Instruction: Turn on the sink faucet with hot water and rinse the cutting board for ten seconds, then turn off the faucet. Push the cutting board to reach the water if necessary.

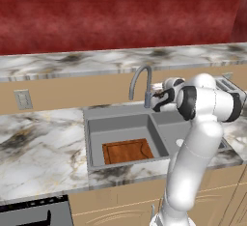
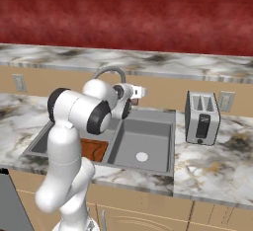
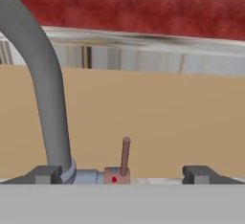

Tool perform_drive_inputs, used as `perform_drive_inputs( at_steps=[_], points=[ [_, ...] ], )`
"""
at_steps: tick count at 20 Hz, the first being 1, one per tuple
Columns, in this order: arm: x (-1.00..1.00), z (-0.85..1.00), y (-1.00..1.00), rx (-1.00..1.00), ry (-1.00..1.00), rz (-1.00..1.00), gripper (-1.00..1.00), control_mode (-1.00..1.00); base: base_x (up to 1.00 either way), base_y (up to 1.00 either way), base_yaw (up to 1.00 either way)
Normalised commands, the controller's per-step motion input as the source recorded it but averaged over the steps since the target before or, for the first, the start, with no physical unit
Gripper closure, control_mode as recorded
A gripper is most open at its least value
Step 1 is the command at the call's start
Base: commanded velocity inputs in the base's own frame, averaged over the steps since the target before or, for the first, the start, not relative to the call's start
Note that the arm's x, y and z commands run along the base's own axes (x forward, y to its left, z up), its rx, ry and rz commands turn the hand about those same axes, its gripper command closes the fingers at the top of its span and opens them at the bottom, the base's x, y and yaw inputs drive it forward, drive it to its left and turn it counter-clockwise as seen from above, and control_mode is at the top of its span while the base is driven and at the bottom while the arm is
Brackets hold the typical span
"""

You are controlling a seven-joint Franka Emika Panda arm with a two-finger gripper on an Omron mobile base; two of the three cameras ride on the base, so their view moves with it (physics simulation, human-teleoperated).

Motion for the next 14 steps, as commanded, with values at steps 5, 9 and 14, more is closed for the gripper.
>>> perform_drive_inputs(
  at_steps=[5, 9, 14],
  points=[
    [0.03, -0.07, 0.0, 0.0, 0.0, 0.0, -1.0, -1.0, 0.0, 0.0, 0.0],
    [0.01, -0.15, 0.0, 0.0, 0.0, 0.0, -1.0, -1.0, 0.0, 0.0, 0.0],
    [0.01, -0.19, 0.0, 0.0, 0.0, 0.0, -1.0, -1.0, 0.0, 0.0, 0.0]
  ],
)
